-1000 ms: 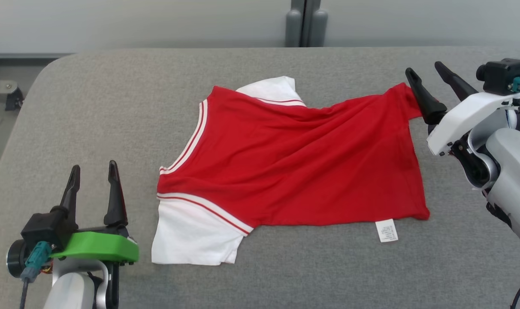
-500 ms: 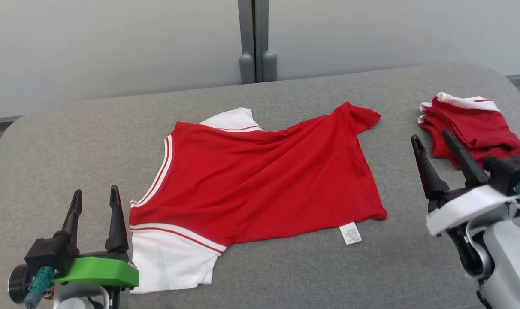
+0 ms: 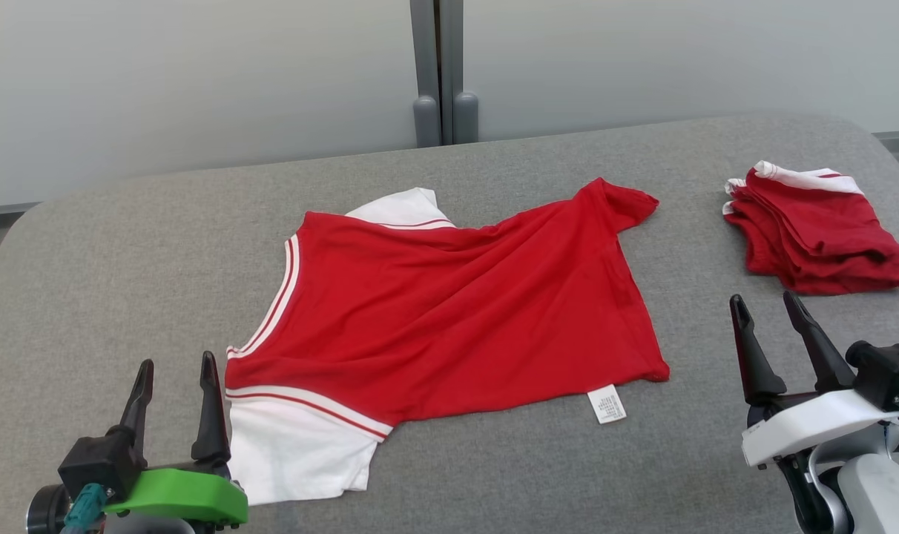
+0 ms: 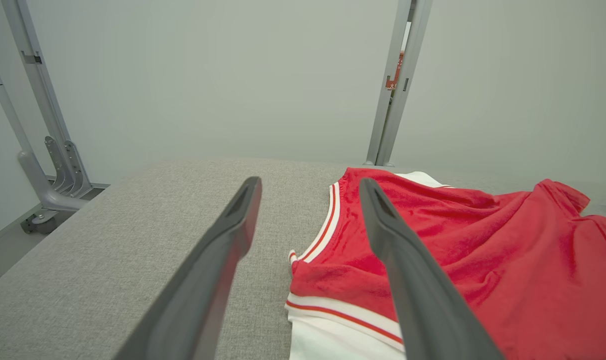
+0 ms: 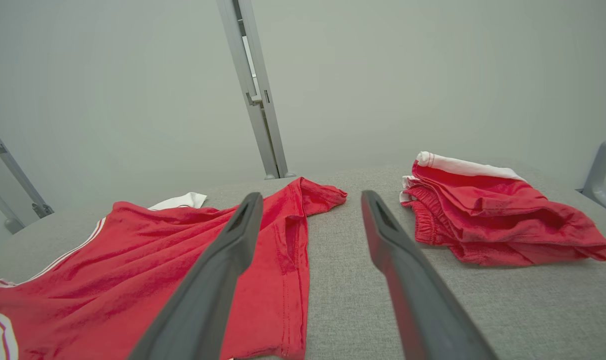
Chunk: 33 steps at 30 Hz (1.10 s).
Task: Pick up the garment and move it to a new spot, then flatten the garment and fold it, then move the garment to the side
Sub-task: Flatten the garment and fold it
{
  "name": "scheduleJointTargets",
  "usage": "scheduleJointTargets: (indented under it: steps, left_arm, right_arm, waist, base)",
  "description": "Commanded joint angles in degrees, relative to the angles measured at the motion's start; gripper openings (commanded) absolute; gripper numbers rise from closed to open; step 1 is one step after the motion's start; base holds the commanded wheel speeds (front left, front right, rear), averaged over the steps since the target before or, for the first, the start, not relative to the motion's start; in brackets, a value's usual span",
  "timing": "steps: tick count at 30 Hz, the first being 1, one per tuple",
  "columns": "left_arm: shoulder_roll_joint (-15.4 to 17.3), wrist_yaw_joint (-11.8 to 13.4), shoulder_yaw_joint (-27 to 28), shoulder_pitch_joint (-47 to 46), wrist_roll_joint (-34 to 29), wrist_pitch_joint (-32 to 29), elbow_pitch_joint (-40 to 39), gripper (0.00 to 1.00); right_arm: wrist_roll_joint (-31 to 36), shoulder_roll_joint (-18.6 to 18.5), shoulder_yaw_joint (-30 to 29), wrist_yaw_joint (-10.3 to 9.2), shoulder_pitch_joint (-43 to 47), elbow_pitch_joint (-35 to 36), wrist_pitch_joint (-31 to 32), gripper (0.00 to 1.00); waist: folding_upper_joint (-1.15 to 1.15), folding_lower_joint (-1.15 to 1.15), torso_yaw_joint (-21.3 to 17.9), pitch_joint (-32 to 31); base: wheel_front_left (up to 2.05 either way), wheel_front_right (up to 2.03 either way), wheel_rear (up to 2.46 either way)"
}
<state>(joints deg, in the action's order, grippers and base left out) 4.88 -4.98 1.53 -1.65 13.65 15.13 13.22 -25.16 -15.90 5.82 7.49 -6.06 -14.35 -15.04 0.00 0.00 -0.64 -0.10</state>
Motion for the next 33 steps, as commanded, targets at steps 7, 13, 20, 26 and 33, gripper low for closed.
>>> scheduleJointTargets:
  steps: [7,13,20,26,33]
  left_arm:
    - [-1.0,-1.1,1.4,-0.5,-2.0,0.0,1.1,1.0]
    - [-1.4,-0.4,1.9,-1.3,-1.1,0.0,4.8,1.0]
    - [-1.6,-0.6,0.1,-2.8,1.2,-4.3,9.2,1.0]
    - [-1.1,-0.3,-2.3,-3.4,1.7,-16.2,11.0,1.0]
    - [-1.0,1.8,-3.4,-4.0,1.8,-25.2,11.9,1.0]
  right_arm:
    - [1.6,-0.1,0.9,-0.01,-0.2,-0.8,-0.2,1.0]
    - [1.1,-0.6,2.4,-0.01,-1.3,-2.1,-0.2,1.0]
    - [-1.0,-1.6,6.5,-0.01,-4.6,-9.3,5.2,1.0]
    - [-4.8,-0.4,9.4,-0.02,-9.6,-17.7,14.9,1.0]
    - [-8.5,0.2,12.2,-0.02,-13.5,-24.6,17.7,1.0]
  waist:
    - [0.0,0.0,0.4,0.2]
    - [0.0,0.0,0.6,0.7]
    - [0.0,0.0,1.6,2.0]
    - [0.0,0.0,2.5,3.7]
    - [0.0,0.0,3.9,5.1]
  base:
    - [0.0,0.0,0.0]
    - [0.0,0.0,0.0]
    - [0.0,0.0,0.0]
    - [0.0,0.0,0.0]
    - [0.0,0.0,0.0]
